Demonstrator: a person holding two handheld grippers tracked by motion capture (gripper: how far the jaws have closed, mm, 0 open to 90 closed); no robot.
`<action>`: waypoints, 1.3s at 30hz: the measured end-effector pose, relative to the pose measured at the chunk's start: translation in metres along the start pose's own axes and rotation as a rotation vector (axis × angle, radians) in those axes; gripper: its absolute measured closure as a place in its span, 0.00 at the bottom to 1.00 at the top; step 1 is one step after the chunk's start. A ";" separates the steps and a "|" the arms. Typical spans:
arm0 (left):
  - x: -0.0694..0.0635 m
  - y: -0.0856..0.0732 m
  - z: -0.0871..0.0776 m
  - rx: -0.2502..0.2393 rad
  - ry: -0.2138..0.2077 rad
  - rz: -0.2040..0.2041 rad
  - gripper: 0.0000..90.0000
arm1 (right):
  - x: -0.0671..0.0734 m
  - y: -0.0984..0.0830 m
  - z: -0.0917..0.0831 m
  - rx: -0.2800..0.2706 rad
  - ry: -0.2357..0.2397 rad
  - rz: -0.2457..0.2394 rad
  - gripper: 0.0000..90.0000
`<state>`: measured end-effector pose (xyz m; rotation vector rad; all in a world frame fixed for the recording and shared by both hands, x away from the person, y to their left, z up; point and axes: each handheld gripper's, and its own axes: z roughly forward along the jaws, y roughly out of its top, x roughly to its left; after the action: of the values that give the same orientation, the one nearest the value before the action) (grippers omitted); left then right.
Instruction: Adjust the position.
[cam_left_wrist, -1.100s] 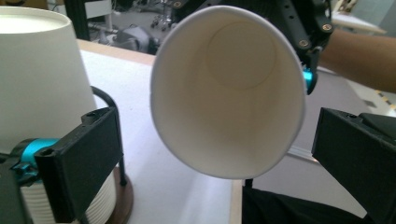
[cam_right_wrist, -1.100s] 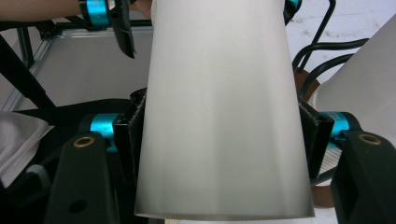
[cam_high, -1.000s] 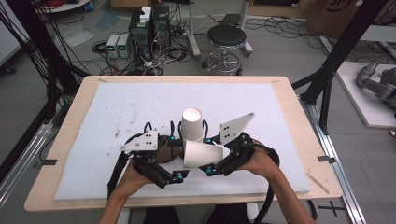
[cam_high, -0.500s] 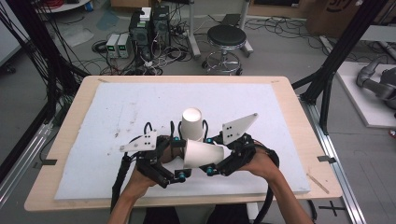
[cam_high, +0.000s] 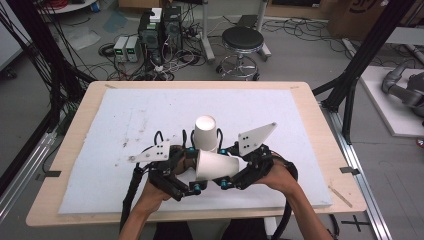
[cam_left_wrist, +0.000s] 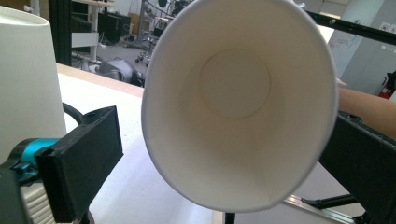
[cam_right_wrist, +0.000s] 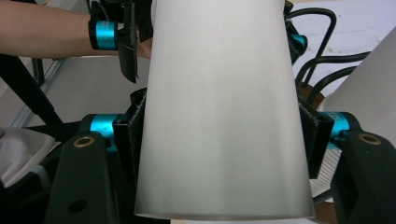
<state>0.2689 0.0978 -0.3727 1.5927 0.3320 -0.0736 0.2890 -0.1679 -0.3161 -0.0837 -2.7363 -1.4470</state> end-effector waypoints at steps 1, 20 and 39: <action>0.000 0.000 0.000 -0.001 0.000 0.000 0.02 | 0.001 -0.001 0.001 -0.002 0.002 0.003 0.39; 0.001 -0.005 0.003 -0.008 -0.032 0.006 0.08 | 0.002 -0.011 0.006 -0.055 0.018 0.022 0.39; 0.000 -0.004 0.000 -0.033 -0.051 0.017 0.26 | 0.001 -0.015 0.005 -0.085 0.032 0.030 0.39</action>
<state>0.2677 0.0983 -0.3761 1.5579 0.2781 -0.0950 0.2867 -0.1721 -0.3316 -0.1034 -2.6360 -1.5427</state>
